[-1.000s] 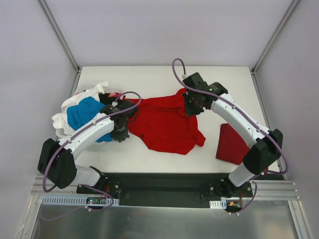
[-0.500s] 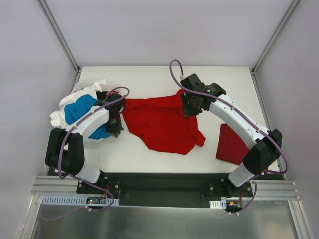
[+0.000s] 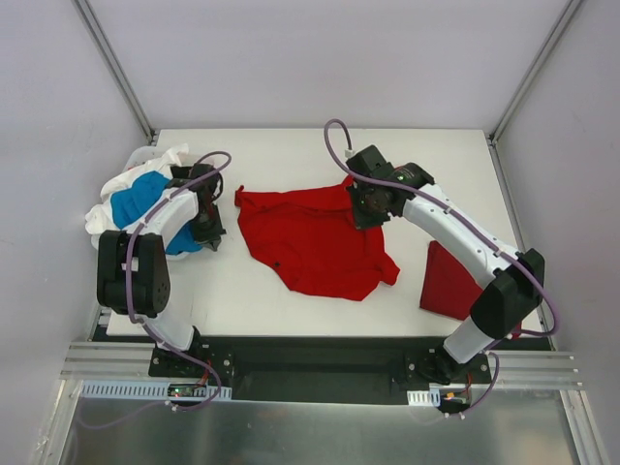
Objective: Fold and stack the t-shirts
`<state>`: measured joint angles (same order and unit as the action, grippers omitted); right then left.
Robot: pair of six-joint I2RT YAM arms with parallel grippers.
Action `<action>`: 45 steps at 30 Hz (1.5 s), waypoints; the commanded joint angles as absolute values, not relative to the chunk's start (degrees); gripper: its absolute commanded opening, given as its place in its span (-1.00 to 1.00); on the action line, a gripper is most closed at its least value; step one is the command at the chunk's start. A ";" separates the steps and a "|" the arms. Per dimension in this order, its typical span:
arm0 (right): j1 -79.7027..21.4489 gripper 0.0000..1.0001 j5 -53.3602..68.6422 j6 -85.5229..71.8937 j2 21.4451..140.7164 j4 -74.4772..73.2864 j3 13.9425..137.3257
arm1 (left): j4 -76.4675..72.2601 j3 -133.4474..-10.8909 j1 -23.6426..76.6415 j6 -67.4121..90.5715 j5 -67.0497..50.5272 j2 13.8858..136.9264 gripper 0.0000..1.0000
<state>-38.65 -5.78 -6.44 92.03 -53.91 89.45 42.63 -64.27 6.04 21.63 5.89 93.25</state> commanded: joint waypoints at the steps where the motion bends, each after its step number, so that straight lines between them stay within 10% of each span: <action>1: -39.29 -0.99 -6.68 -6.86 92.55 -55.46 91.05 | 42.80 -67.14 1.50 18.28 4.57 96.59 -1.00; 10: -38.06 -0.98 -10.19 -8.00 93.61 -52.22 80.18 | 45.00 -69.43 7.72 20.47 2.55 92.65 -1.00; 15: -31.39 -0.54 -10.38 -11.33 92.63 -47.47 74.27 | 48.60 -74.59 22.28 27.66 3.69 86.58 -0.77; 16: -28.77 -0.55 -11.68 -12.56 95.60 -48.07 76.88 | 49.47 -75.84 23.72 28.82 3.78 86.49 -0.76; 17: -27.61 -0.97 -13.52 -13.87 97.80 -49.99 79.95 | 50.09 -77.07 25.30 29.96 3.34 86.48 -0.82; 25: -17.50 -0.99 -26.46 -16.35 92.57 -48.62 73.94 | 53.44 -84.64 37.43 32.08 7.82 92.02 -1.00; 33: -8.01 -0.99 -21.97 -11.43 73.49 -47.10 54.24 | 53.52 -84.72 37.88 30.59 7.47 94.39 -1.00; 45: -8.87 -0.99 -8.61 -13.62 75.06 -40.70 43.15 | 53.44 -85.52 38.50 29.71 8.96 94.84 -1.00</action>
